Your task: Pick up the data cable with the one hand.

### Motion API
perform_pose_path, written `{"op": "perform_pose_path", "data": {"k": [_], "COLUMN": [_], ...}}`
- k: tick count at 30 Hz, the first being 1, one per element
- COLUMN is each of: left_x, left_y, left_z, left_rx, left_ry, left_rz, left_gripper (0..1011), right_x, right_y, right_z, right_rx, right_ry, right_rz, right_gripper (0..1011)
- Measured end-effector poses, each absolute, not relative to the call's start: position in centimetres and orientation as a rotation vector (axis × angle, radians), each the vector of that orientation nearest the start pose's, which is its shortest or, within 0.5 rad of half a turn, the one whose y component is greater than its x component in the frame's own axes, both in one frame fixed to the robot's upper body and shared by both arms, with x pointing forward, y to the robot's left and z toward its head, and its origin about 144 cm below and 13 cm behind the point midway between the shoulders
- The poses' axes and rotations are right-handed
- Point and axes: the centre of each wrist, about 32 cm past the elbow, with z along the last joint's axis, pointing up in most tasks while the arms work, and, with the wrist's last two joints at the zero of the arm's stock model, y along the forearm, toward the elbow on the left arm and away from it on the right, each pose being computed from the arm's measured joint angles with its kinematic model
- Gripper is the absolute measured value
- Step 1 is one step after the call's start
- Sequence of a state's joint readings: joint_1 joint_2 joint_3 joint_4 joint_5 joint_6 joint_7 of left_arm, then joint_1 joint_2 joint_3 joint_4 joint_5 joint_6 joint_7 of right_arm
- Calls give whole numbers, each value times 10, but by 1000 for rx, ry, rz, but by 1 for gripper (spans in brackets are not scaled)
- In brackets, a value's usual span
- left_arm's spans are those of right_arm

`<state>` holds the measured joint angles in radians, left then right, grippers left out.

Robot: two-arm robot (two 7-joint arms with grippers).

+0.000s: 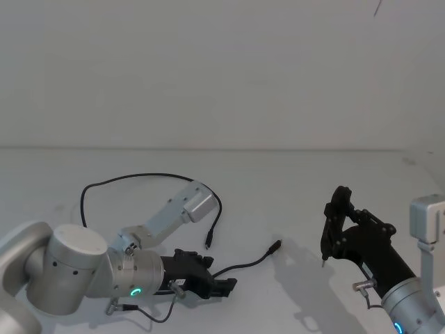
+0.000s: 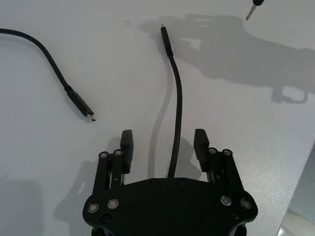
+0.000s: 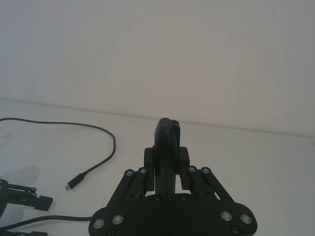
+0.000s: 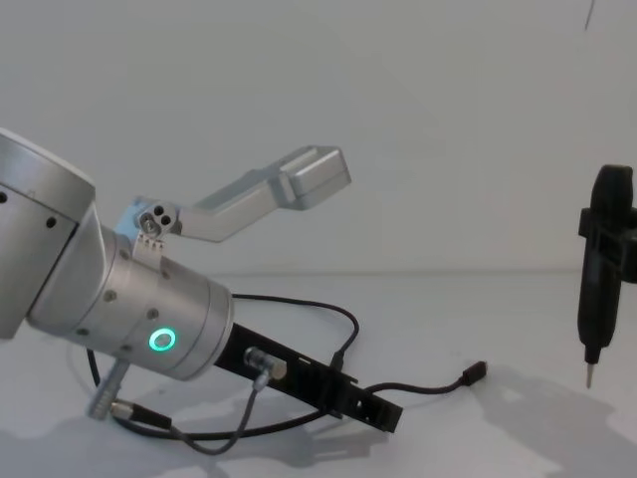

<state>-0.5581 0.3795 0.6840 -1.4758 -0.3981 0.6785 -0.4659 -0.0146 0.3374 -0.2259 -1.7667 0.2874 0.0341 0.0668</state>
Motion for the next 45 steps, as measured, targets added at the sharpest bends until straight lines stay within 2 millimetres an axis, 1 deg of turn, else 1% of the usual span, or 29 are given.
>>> {"op": "perform_pose_path", "data": {"k": [3,4,5,7,9,11,12,14,17,18,20,22,23,28,35,39,45], "left_x": [548,548,548,548,548,548,548,548,548,548,548,548,548,547,544,542,540], "left_y": [159,159,159,159,159,159,159,159,159,159,159,159,159,159,163,169,184], "left_z": [1244,1244,1244,1244,1243,1243,1243,1243,1243,1243,1243,1243,1243,1243,1243,1244,1248], "left_rx": [551,552,552,552,552,553,553,553,554,554,554,554,555,547,518,485,438], "left_ry": [205,206,206,207,207,208,208,209,209,209,210,209,209,191,137,87,21], "left_rz": [594,594,594,595,595,595,595,596,596,596,596,596,597,596,585,568,537], "left_gripper": [684,640,628,516,483,393,375,295,235,178,122,90,42,36,36,36,36], "right_x": [443,443,443,443,443,443,443,443,443,443,443,443,443,444,446,448,452], "right_y": [-237,-237,-237,-237,-237,-237,-237,-237,-237,-237,-237,-237,-237,-237,-237,-236,-234], "right_z": [1189,1189,1189,1189,1189,1189,1189,1189,1189,1189,1189,1189,1189,1189,1199,1208,1223], "right_rx": [26,26,26,26,26,26,26,26,26,26,26,26,26,28,58,82,122], "right_ry": [-75,-75,-75,-75,-75,-75,-75,-75,-75,-75,-75,-75,-75,-75,-90,-102,-123], "right_rz": [-1229,-1229,-1229,-1229,-1229,-1229,-1229,-1229,-1229,-1229,-1229,-1229,-1230,-1231,-1226,-1219,-1200], "right_gripper": [279,279,279,279,279,279,279,279,279,279,279,279,279,279,279,279,279]}}
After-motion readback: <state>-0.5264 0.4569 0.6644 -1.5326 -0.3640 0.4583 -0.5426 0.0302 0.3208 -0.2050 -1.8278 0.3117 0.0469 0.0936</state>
